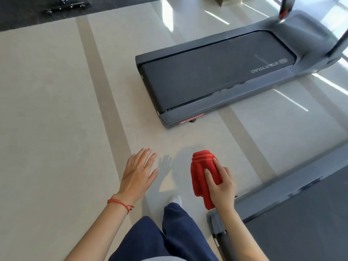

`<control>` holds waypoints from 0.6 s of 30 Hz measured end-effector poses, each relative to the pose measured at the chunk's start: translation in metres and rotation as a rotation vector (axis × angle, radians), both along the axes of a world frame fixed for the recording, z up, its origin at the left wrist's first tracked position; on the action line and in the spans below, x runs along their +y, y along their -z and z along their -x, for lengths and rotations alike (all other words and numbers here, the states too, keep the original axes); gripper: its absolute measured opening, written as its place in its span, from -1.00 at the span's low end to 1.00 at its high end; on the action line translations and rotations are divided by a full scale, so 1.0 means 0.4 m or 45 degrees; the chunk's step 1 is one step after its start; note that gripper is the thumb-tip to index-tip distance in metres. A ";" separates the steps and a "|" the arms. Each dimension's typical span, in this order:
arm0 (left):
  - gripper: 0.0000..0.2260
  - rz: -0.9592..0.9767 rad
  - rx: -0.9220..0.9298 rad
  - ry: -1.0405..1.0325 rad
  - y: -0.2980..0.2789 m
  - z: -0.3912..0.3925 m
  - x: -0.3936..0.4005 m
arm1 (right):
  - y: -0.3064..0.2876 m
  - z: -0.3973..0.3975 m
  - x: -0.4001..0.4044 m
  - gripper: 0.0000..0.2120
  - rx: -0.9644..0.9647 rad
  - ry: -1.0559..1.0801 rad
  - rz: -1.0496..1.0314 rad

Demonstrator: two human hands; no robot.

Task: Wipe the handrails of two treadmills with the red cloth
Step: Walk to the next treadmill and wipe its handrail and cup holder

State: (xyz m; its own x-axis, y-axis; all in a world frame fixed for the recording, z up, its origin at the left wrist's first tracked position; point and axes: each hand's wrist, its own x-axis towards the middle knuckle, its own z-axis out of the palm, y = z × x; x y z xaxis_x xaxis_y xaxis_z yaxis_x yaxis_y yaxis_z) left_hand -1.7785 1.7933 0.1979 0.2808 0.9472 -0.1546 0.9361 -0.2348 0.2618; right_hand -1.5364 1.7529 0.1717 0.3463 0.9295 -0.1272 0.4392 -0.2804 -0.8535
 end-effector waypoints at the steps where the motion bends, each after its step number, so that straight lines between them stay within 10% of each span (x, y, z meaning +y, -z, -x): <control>1: -0.49 -0.007 0.001 0.016 -0.003 -0.014 0.030 | -0.004 -0.014 0.025 -0.63 -0.007 0.012 -0.009; 18: -0.57 -0.095 -0.045 0.721 -0.013 -0.298 0.502 | -0.025 -0.152 0.209 -0.60 -0.087 0.704 -0.023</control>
